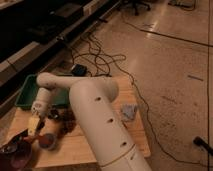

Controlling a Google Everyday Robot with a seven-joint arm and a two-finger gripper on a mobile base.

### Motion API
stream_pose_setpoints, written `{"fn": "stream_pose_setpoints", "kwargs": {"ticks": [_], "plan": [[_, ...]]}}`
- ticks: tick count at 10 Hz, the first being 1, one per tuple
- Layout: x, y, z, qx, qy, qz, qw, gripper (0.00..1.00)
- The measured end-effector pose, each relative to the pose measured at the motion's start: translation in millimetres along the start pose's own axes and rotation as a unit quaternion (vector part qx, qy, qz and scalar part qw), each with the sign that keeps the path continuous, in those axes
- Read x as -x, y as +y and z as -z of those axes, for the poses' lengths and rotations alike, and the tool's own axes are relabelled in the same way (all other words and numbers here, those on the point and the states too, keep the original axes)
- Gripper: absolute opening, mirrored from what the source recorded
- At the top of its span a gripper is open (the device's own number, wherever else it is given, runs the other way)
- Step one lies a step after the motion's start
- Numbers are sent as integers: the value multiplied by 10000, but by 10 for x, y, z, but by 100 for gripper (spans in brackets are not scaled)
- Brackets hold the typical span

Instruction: Wipe purple bowl with brush

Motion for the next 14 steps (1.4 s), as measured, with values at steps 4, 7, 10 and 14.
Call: {"fn": "stream_pose_setpoints", "kwargs": {"ticks": [4,7,10,14], "plan": [[155,-12,-57,-40,-19,-37,10000,0],[365,-106,-82,6,-1,-98,10000,0],[522,-247,-21,108,80,-144,9998,0],[506,-264,88,193,179,-172,9995,0]]}}
